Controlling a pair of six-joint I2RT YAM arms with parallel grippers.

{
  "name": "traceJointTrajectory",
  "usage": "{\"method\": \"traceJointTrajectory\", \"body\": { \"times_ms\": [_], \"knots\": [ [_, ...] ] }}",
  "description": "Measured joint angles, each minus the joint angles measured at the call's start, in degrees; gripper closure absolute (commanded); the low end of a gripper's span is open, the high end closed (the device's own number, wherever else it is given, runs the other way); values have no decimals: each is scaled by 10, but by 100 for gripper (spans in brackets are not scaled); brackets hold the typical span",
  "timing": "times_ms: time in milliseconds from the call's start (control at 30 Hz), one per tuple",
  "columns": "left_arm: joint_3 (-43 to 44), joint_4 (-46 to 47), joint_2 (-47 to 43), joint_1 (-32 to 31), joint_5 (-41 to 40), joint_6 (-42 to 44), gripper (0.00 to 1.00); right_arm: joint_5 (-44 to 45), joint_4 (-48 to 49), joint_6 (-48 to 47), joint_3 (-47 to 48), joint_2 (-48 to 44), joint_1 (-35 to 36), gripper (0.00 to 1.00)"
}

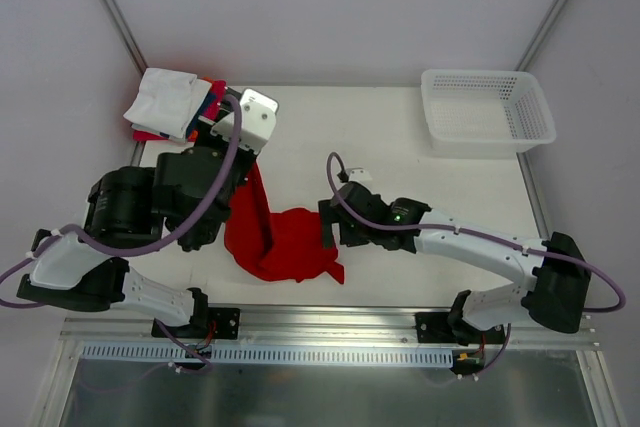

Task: Fold and stack the t-shirts
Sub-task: Flatten out the tshirt

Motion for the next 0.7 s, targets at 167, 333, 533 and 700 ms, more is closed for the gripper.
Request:
{"method": "traceJointTrajectory", "body": {
  "times_ms": [167,333,533,700],
  "knots": [
    [-76,3,-15,0,1,-36,100,12,-1,15,112,70,69,0],
    [-95,3,-23,0,1,-54,100,22,2,30,187,144,125,0],
    [-112,4,-55,0,-7,-64,100,44,6,83,153,173,162,1],
    [-123,4,-67,0,-9,-76,100,58,5,119,149,231,203,1]
  ]
}}
